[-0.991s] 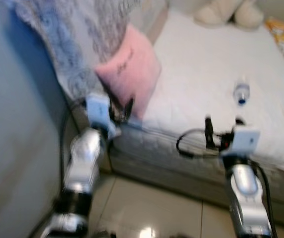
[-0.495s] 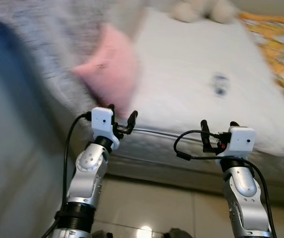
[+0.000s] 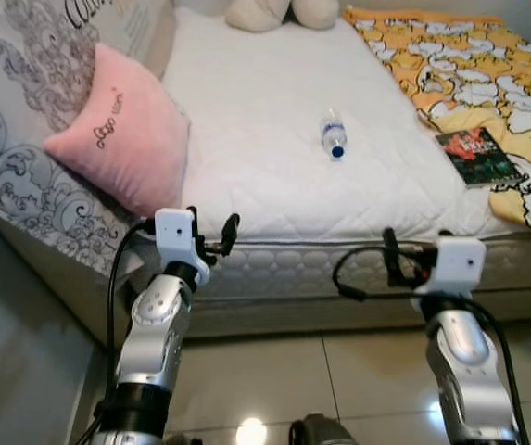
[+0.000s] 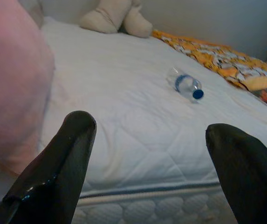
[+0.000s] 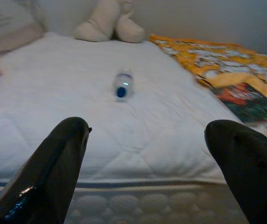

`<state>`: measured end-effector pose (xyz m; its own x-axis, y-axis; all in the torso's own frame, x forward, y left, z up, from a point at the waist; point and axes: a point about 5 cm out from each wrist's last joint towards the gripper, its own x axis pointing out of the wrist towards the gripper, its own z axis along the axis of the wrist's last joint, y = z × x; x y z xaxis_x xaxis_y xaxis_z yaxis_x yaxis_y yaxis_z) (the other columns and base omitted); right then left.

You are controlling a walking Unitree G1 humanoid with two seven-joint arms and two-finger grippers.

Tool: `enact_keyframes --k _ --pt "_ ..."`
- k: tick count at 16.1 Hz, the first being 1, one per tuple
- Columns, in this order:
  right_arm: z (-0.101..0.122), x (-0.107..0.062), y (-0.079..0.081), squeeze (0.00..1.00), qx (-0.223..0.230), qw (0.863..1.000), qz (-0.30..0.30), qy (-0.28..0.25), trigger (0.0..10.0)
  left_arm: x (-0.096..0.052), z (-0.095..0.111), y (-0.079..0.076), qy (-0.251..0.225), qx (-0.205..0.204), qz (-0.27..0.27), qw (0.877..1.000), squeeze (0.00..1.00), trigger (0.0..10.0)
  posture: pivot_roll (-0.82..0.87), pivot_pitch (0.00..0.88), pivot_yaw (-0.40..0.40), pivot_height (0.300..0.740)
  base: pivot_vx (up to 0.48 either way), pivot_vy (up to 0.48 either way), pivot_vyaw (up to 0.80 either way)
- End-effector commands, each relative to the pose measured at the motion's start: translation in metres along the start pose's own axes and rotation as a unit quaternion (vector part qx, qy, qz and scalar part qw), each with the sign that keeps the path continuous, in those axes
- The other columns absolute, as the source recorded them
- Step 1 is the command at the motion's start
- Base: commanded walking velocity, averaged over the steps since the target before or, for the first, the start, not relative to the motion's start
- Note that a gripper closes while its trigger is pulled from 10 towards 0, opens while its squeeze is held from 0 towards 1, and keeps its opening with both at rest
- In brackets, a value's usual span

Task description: Clean up the room

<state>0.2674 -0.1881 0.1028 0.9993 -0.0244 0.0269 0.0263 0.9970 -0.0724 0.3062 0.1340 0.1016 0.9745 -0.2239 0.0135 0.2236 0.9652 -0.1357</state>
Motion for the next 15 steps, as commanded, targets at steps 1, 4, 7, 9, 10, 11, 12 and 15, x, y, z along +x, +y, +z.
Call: enact_keyframes --k 1,4,7,9,10,11,12,15 --pt "-0.001 0.002 -0.001 0.0 -0.003 1.0 0.001 0.009 10.0 0.004 0.002 -0.003 0.001 -0.002 -0.005 1.0 0.0 10.0 -0.08 0.0 -0.013 0.699 0.311 -0.364 0.0" --pt "0.001 0.006 0.004 0.0 -0.004 1.0 0.008 0.003 10.0 0.006 0.002 -0.012 -0.001 0.007 -0.026 1.0 0.0 10.0 -0.09 0.0 -0.006 0.699 0.315 -0.36 0.0" --pt "0.0 0.006 0.004 0.0 0.001 1.0 0.003 0.008 10.0 0.009 0.003 -0.017 -0.002 0.011 -0.041 0.999 0.0 10.0 -0.1 0.0 0.003 0.699 0.312 -0.359 0.0" --pt "-0.001 0.006 0.005 0.0 0.003 1.0 0.001 0.01 10.0 0.01 0.003 -0.018 -0.002 0.009 -0.045 0.999 0.0 10.0 -0.1 0.0 0.009 0.699 0.313 -0.36 0.0" --pt "-0.001 0.005 0.006 0.0 0.003 1.0 0.001 0.01 10.0 0.01 0.003 -0.019 -0.002 0.009 -0.047 0.999 0.0 10.0 -0.1 0.0 0.013 0.699 0.311 -0.36 0.0" --pt "-0.001 0.005 0.006 0.0 0.003 1.0 0.002 0.009 10.0 0.011 0.003 -0.019 -0.001 0.009 -0.047 0.999 0.0 10.0 -0.11 0.0 0.015 0.699 0.319 -0.356 0.0" --pt "-0.001 0.005 0.007 0.0 0.003 1.0 0.002 0.009 10.0 0.012 0.003 -0.019 -0.001 0.01 -0.047 0.999 0.0 10.0 -0.11 0.0 0.016 0.699 0.315 -0.36 0.0" --pt "-0.002 0.004 0.006 0.0 0.003 1.0 0.0 0.011 10.0 0.015 0.004 -0.018 0.001 0.005 -0.043 0.999 0.0 10.0 -0.11 0.0 0.018 0.699 0.349 -0.325 0.0"
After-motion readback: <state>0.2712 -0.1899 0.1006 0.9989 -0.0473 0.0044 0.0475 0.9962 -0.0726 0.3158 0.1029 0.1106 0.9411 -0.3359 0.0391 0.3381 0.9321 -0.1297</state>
